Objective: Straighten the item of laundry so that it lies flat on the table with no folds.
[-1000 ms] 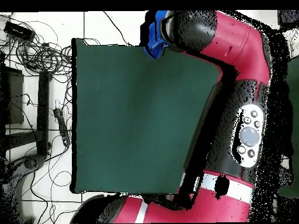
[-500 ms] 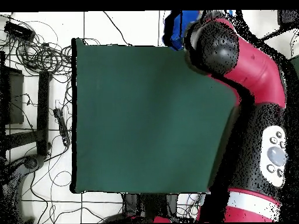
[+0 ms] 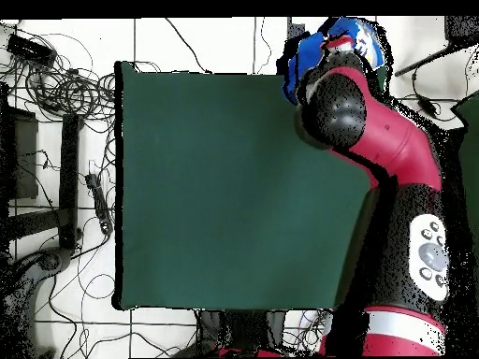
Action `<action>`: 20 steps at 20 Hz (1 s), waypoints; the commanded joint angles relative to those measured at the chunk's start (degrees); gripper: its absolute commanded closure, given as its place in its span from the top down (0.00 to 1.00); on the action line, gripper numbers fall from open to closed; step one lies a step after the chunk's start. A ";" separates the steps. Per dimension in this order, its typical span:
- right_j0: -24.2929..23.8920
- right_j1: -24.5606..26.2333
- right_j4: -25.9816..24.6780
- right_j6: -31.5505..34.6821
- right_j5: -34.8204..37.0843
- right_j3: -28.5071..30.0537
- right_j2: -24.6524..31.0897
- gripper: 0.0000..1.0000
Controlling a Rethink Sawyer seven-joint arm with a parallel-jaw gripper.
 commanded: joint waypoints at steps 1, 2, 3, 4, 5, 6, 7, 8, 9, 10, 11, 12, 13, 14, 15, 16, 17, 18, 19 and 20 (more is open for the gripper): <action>5.57 2.94 -0.71 8.92 -3.85 11.63 3.02 0.00; 5.48 2.96 -0.62 8.92 -3.97 11.59 3.24 0.00; 5.83 3.17 -0.28 9.23 -3.99 11.29 2.89 0.00; 5.98 3.21 0.12 9.35 -3.76 10.98 2.86 0.00; 6.13 3.24 0.51 9.48 -3.52 10.67 2.82 0.00; 6.63 3.29 1.28 9.88 -2.73 10.03 2.25 0.00; 7.63 3.56 2.29 10.53 -1.24 8.88 1.13 0.00; 8.36 3.69 3.11 11.14 -0.17 8.03 0.34 0.00; 8.92 3.91 3.73 11.67 0.31 7.42 -0.25 0.00; 9.54 4.19 4.53 12.17 1.07 6.55 -0.98 0.00; 10.24 4.49 5.32 12.71 1.56 5.83 -1.74 0.00; 10.52 4.39 5.92 12.90 1.72 5.59 -1.97 0.00; 11.01 4.49 6.59 13.15 2.22 5.18 -2.50 0.00; 11.97 4.76 7.38 13.54 3.22 4.14 -3.75 0.00; 12.40 4.78 8.07 13.80 3.40 3.91 -4.11 0.00; 12.63 4.74 8.68 13.64 3.52 3.57 -4.28 0.00; 12.87 4.73 9.23 13.46 3.68 3.49 -4.47 0.00; 13.27 4.85 9.89 13.53 3.83 3.27 -5.05 0.00; 13.29 4.79 10.32 13.13 3.66 3.35 -4.83 0.00; 13.40 4.89 10.75 12.85 3.70 3.22 -5.04 0.00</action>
